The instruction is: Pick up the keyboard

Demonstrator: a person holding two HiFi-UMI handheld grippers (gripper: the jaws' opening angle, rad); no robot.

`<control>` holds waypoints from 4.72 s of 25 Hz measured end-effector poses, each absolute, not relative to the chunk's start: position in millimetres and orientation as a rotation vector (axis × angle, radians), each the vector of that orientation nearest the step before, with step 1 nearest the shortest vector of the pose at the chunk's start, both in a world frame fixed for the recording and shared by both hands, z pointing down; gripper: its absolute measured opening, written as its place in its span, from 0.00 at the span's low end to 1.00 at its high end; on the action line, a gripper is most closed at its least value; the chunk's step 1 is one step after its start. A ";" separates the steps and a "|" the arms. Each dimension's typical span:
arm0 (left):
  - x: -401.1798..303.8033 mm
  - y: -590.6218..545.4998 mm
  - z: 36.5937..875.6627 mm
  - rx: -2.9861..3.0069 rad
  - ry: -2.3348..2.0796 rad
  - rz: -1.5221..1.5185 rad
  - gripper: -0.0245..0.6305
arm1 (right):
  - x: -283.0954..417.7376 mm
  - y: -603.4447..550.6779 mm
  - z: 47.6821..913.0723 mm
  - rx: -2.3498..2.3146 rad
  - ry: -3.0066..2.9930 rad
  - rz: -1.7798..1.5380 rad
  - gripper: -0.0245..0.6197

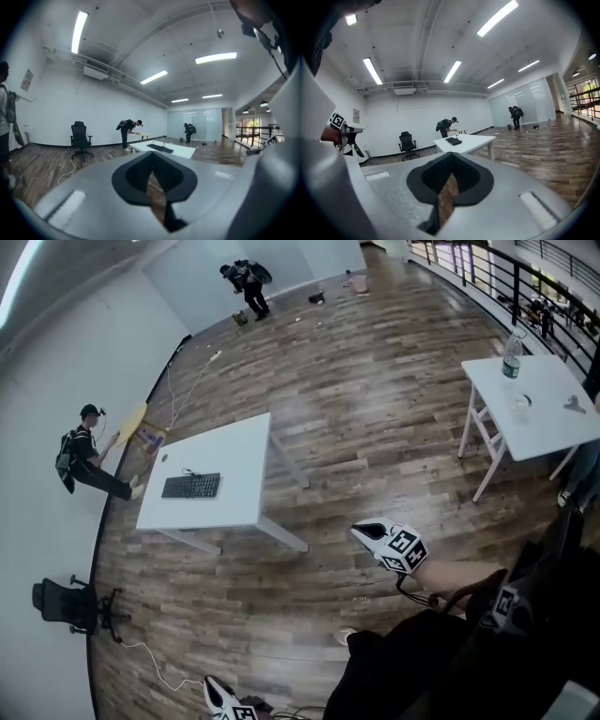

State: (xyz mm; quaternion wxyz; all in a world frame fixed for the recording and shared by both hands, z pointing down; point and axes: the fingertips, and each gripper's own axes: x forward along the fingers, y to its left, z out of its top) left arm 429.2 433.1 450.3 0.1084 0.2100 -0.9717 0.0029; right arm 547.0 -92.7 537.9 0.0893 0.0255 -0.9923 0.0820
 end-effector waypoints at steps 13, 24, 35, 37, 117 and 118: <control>427.6 427.8 423.8 0.717 -2.828 0.030 0.04 | 601.4 -112.5 510.6 0.111 -2.913 0.233 0.04; 386.3 391.2 429.2 0.603 -2.943 0.084 0.04 | 521.4 -163.7 441.3 0.073 -3.089 -0.008 0.04; 310.3 393.0 415.7 0.659 -2.926 0.073 0.04 | 445.5 -149.4 412.9 0.124 -3.102 -0.005 0.04; 292.8 399.4 417.3 0.674 -2.925 0.072 0.04 | 430.8 -143.7 414.6 0.144 -3.098 -0.008 0.04; -406.8 170.1 423.0 1.393 -2.691 0.198 0.04 | -17.6 -248.9 460.0 0.942 -2.914 -0.027 0.04; -417.1 156.1 423.2 1.445 -2.665 0.205 0.04 | -11.9 -249.8 460.3 1.001 -2.892 -0.024 0.04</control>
